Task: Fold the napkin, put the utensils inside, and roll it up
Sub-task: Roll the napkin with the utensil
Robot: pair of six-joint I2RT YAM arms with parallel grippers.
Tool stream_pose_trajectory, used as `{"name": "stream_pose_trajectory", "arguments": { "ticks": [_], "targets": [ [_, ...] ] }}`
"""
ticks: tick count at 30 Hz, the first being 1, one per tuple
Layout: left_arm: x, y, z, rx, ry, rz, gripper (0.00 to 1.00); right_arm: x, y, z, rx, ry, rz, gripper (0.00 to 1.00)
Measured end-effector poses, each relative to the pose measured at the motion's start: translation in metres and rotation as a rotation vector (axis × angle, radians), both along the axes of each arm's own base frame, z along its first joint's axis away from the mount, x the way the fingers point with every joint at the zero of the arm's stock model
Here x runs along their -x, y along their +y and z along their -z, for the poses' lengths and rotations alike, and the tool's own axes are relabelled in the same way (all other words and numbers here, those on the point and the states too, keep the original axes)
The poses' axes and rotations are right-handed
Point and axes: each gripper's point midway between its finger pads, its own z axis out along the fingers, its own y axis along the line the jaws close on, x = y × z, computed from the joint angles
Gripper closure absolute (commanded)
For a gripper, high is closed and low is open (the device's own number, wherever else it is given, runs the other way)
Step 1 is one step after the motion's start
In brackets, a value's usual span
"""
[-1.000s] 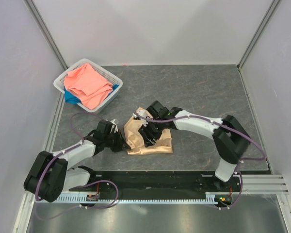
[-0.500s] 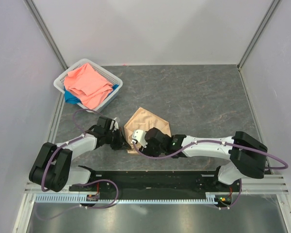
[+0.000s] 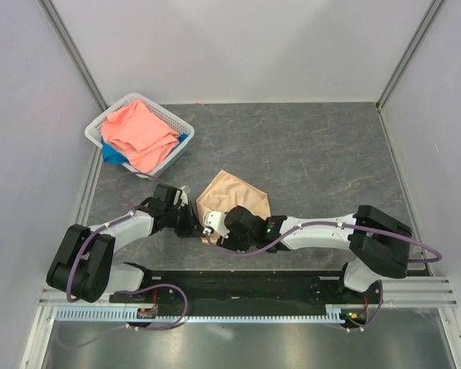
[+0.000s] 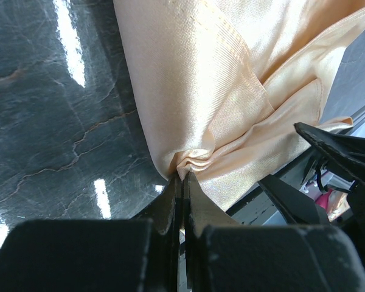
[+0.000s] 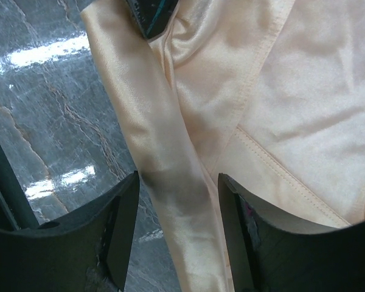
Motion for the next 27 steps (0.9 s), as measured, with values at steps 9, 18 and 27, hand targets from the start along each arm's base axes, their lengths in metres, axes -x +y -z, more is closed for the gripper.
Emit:
{"name": "stream_pose_trajectory", "arguments": {
  "ticks": [9,18,27],
  "targets": [
    [0.002,-0.001,-0.001,0.012,0.002,0.012,0.98,0.000,0.005,0.019,0.050,0.031,-0.025,0.55],
    [0.002,-0.002,-0.002,0.019,-0.002,0.019,0.68,0.000,0.007,0.024,0.066,0.179,-0.055,0.71],
    [-0.019,0.002,-0.026,0.001,-0.142,-0.014,0.32,0.002,0.005,0.022,0.003,0.448,-0.021,0.73]
  ]
}}
